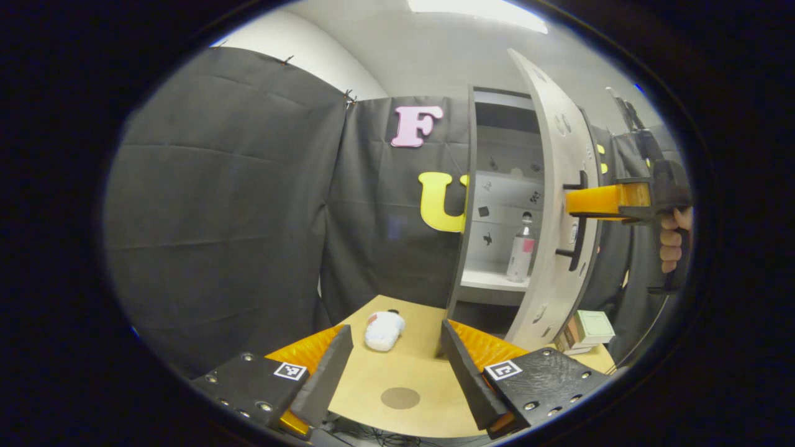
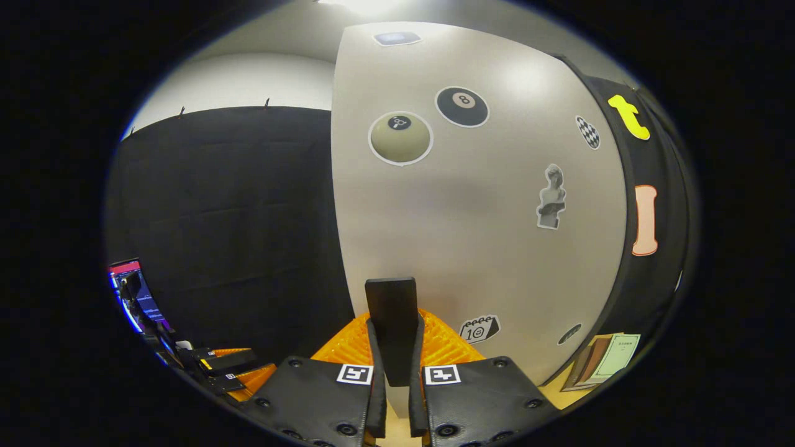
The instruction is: Open the cabinet door with the right hand, grasp the bottle in the cabinet with the left hand and place it on the coaster, then close the cabinet door with the right hand.
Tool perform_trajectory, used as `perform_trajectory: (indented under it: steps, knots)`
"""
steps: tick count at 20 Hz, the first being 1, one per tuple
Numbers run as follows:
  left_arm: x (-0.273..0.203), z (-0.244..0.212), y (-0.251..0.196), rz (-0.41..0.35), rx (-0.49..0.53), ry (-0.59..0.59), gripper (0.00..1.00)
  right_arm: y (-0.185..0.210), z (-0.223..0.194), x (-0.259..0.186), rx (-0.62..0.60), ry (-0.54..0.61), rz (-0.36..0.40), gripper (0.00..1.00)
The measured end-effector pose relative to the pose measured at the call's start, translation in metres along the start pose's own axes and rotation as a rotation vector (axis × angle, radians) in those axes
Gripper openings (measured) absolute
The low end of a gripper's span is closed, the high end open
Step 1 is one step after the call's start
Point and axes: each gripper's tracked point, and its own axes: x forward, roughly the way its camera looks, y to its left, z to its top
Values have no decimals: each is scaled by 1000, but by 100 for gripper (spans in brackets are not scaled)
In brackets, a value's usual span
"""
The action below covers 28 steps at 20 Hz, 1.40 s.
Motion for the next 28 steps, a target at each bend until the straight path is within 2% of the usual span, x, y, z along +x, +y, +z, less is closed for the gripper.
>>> perform_trajectory:
  steps: [5, 9, 13, 18, 23, 28]
  knots:
    - [-14, -11, -48, -30, 21, 17, 87, -7, 2, -7, 2, 0, 12, 15]
    - [-30, -33, -91, -75, 32, 34, 89, -15, 3, -11, 22, -20, 5, 16]
    - [-35, -47, -126, -128, 24, 41, 87, -22, 1, -20, 32, -28, -64, 16]
    - [-21, -46, -166, -219, 74, 42, 87, -29, 3, -21, 56, -53, -116, 16]
    - [-17, -51, -194, -265, 53, 53, 87, -40, 7, -21, 63, -96, -181, 16]
    - [-2, -52, -195, -270, 93, 58, 87, -59, 9, -30, 88, -121, -294, 15]
